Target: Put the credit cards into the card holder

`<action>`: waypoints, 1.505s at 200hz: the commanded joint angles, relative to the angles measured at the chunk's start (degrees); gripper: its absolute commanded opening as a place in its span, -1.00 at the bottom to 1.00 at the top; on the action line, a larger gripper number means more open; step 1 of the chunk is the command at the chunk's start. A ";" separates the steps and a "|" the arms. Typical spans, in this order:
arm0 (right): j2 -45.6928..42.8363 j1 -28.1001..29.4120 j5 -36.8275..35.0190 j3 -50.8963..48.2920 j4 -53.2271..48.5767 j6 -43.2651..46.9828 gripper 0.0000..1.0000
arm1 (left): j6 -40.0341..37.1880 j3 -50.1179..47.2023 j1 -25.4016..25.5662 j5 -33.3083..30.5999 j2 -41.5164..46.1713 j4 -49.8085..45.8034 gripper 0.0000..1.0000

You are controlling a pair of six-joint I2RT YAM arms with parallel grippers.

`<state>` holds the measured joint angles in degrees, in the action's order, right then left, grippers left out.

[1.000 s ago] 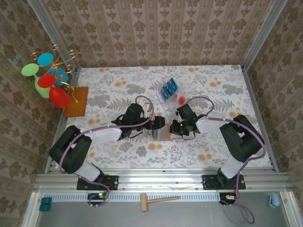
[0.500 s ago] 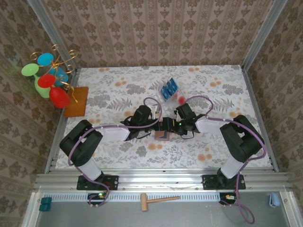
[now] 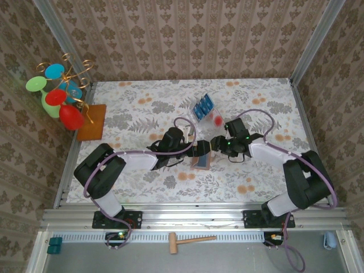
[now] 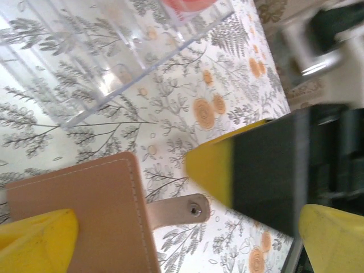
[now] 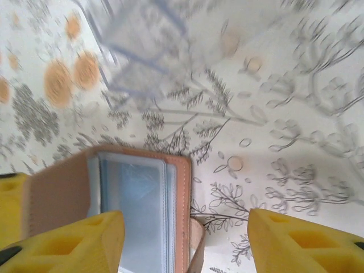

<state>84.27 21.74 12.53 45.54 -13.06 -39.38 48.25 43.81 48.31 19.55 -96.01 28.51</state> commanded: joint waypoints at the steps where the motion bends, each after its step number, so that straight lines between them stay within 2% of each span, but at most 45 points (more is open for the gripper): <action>1: -3.81 -0.83 -2.73 -0.84 -3.66 0.36 0.14 | 0.13 1.07 0.00 -0.76 -0.86 -1.14 1.00; 45: -10.39 -2.29 -3.13 -1.96 -7.07 0.61 -0.29 | 0.83 3.25 2.18 -1.18 -2.29 0.26 1.00; 70: -12.89 -4.70 -2.89 -4.05 -8.25 0.78 -0.44 | 1.11 3.63 3.91 -1.85 -2.31 0.19 1.00; 103: -14.67 -7.18 -1.53 -5.80 -8.63 1.47 -0.58 | -0.36 3.54 6.69 -4.43 -1.22 -3.48 1.00; 135: -14.71 -7.45 -0.04 -5.57 -8.47 2.05 -0.62 | -2.63 3.38 10.02 -7.64 0.62 -8.12 1.00; 160: -13.97 -7.49 0.74 -5.28 -8.36 2.45 -0.62 | -4.31 3.60 12.59 -10.16 1.00 -11.90 1.00; 191: -13.78 -7.48 1.48 -5.70 -8.00 2.36 -0.58 | -2.75 3.16 13.21 -9.86 -2.51 -11.16 1.00; 222: -13.54 -7.32 3.51 -6.16 -7.79 2.17 -0.39 | -3.34 3.88 13.30 -9.95 -3.62 -11.58 1.00; 244: -12.64 -6.51 5.15 -6.90 -6.35 1.50 -0.33 | -5.52 5.17 13.13 -10.85 -2.37 -14.56 1.00; 270: -11.16 -3.50 4.80 -7.51 -4.89 0.09 -0.14 | -6.68 5.46 12.47 -11.11 -1.06 -15.64 1.00; 301: -11.17 0.18 2.82 -9.11 -3.76 -2.04 -0.06 | -6.52 5.05 12.07 -10.56 -1.12 -14.55 1.00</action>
<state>72.93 19.49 15.86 37.95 -18.33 -39.29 43.24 48.27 61.04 9.76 -98.32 15.44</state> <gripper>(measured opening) 0.459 0.999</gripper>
